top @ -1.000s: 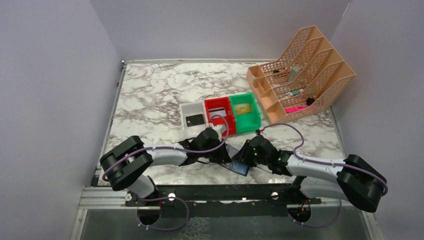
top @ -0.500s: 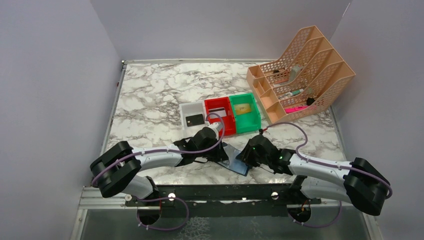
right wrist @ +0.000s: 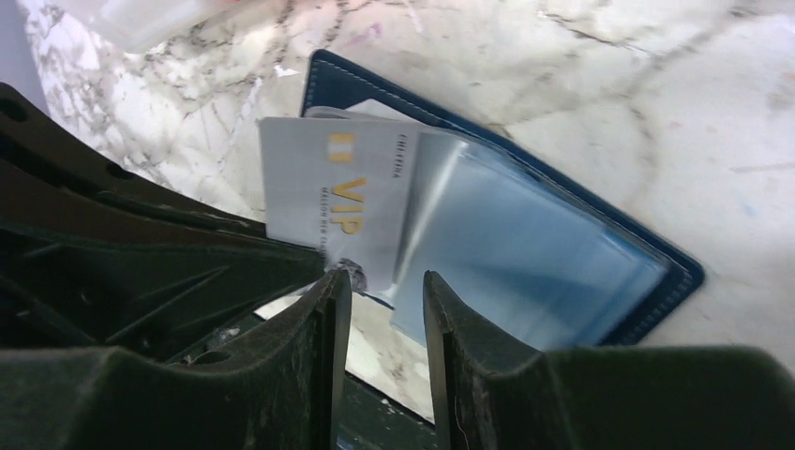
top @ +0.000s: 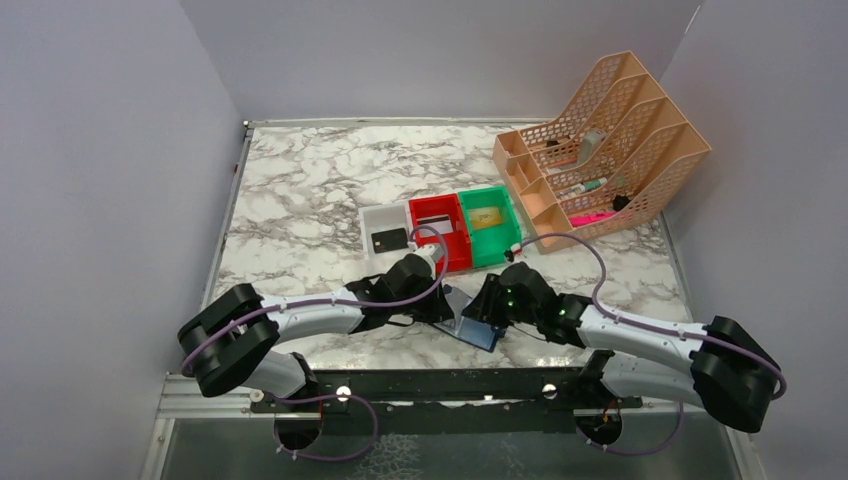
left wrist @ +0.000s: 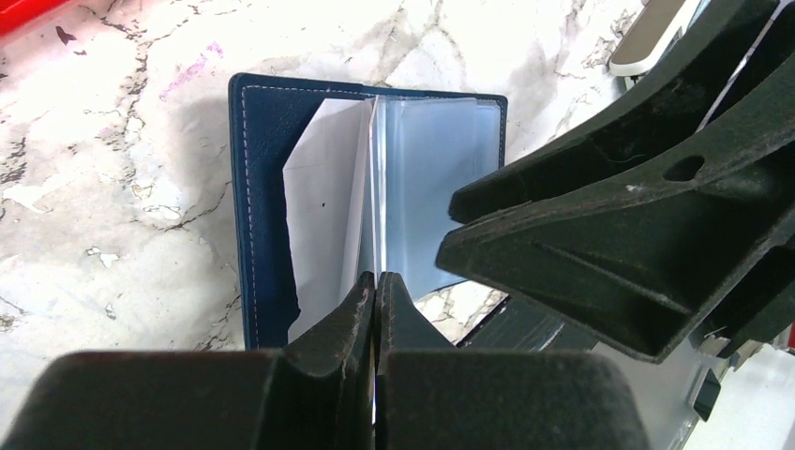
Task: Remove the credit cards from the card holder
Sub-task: Remove the credit card from the card holder.
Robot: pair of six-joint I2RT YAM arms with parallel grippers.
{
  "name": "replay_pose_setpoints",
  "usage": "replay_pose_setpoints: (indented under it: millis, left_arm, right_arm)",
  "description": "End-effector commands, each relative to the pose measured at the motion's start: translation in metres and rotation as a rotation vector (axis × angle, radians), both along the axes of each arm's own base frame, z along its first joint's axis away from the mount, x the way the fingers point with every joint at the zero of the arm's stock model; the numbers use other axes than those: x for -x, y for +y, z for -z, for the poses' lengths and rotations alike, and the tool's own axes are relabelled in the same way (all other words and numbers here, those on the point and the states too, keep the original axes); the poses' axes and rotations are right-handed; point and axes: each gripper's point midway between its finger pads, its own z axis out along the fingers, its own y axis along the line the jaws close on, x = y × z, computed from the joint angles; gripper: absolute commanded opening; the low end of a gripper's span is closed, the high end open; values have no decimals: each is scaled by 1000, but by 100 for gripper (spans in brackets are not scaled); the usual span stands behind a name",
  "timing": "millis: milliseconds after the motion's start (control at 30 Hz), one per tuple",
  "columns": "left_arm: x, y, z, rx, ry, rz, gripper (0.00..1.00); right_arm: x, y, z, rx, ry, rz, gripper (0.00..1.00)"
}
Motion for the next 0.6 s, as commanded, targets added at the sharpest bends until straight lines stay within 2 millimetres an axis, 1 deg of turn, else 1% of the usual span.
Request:
replay_pose_setpoints:
  millis: [0, 133, 167, 267, 333, 367, 433, 500, 567]
  left_arm:
    - [-7, -1, -13, 8, -45, -11, 1]
    - [-6, -1, -11, 3, -37, -9, 1]
    - [-5, -1, -10, 0, -35, -9, 1]
    - [-6, 0, -10, -3, -37, -13, 1]
    - [-7, 2, -11, -8, -42, -22, 1]
    - [-7, 3, -11, -9, -46, -26, 0]
    - [-9, 3, -16, 5, -58, -30, 0]
    - [-12, 1, -22, 16, -71, -31, 0]
    - [-17, -1, -33, 36, -95, -23, 0]
  right_arm:
    - [-6, 32, -17, -71, -38, -109, 38]
    - [-7, 40, 0, -39, 15, -125, 37]
    - [-6, 40, 5, -24, 32, -126, 36]
    - [-5, 23, 21, 67, 75, -71, 35]
    - [-5, 6, 28, 134, 82, -25, 35]
    - [-5, 0, 28, 152, 76, -13, 35]
    - [-5, -3, 20, 149, 41, -28, 35]
    - [-7, 0, 6, 110, -14, -49, 36]
    - [-12, 2, -12, 72, -86, -59, 36]
